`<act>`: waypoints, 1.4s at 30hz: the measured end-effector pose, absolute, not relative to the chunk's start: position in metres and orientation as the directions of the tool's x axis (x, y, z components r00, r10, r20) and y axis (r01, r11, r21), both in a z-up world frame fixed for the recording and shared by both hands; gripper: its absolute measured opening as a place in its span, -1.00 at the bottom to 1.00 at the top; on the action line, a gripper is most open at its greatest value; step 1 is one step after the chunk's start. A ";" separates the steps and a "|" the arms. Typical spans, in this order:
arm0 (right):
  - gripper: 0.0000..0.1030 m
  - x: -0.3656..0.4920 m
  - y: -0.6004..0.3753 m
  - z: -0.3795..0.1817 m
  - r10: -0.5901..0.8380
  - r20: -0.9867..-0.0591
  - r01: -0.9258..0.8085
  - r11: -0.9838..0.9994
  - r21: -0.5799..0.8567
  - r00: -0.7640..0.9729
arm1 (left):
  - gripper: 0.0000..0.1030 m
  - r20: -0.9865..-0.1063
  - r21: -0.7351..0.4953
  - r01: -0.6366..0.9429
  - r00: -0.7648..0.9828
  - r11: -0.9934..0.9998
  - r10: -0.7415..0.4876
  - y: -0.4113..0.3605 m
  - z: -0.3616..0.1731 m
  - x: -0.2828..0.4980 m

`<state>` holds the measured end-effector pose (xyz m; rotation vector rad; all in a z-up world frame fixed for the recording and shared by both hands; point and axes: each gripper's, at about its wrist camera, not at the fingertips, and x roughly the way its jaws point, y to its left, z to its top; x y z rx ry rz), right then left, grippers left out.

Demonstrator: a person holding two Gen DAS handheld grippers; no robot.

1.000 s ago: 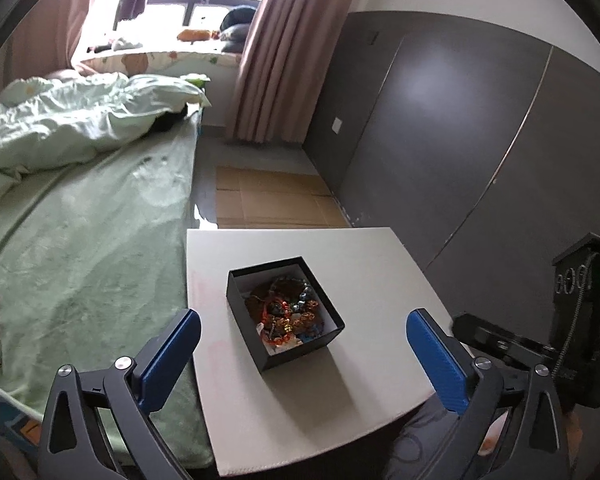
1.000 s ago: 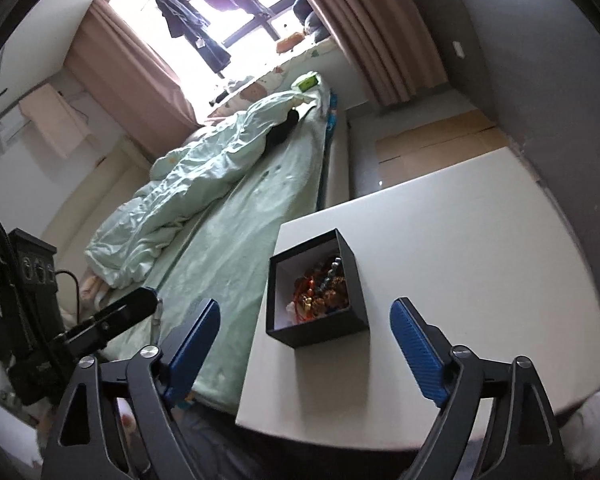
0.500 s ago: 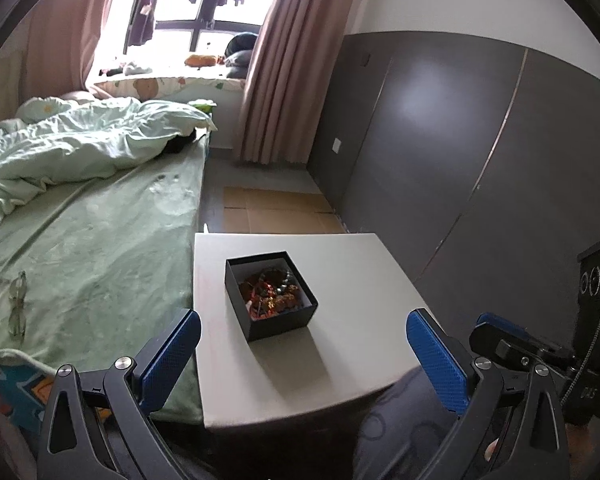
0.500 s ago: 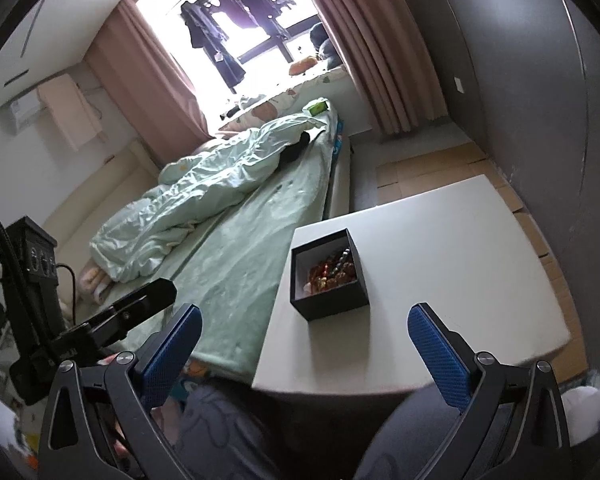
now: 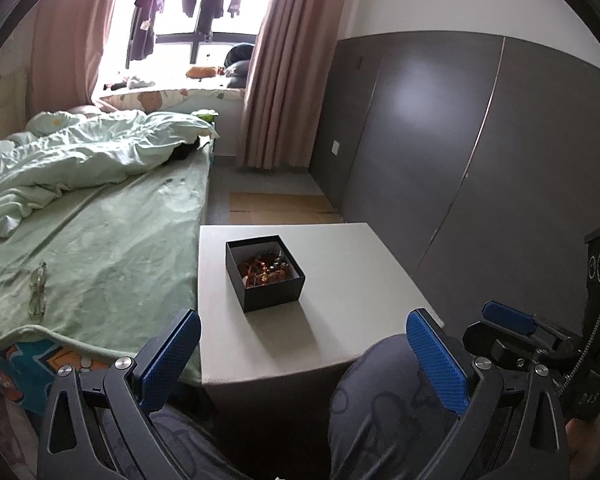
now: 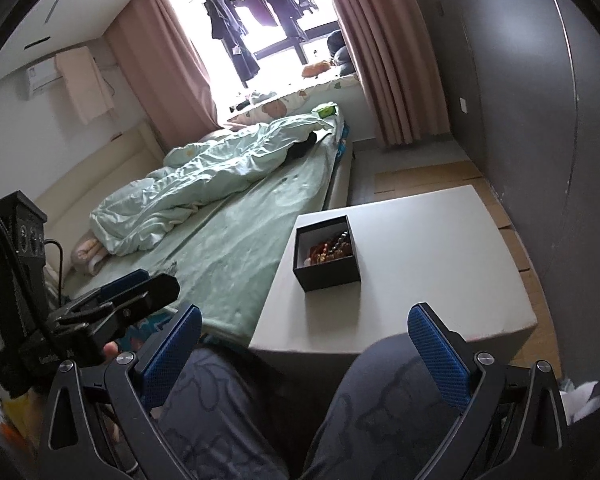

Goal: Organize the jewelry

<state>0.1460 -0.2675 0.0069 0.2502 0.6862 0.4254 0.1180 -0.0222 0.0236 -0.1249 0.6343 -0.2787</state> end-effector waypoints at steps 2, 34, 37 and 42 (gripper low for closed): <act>1.00 0.139 -0.267 0.009 0.445 -0.555 -0.293 0.892 0.343 0.703 | 0.99 -0.558 -0.191 0.216 0.779 0.958 -0.287 -0.023 0.027 0.109; 1.00 0.093 -0.264 0.022 0.466 -0.524 -0.311 0.880 0.360 0.712 | 0.99 -0.522 -0.117 0.177 0.826 0.977 -0.212 -0.023 0.049 0.056; 1.00 0.091 -0.265 0.022 0.463 -0.527 -0.308 0.881 0.358 0.713 | 0.99 -0.519 -0.118 0.179 0.827 0.977 -0.214 -0.023 0.050 0.055; 1.00 0.090 -0.262 0.021 0.452 -0.540 -0.304 0.888 0.344 0.710 | 0.99 -0.520 -0.108 0.186 0.827 0.977 -0.215 -0.025 0.049 0.054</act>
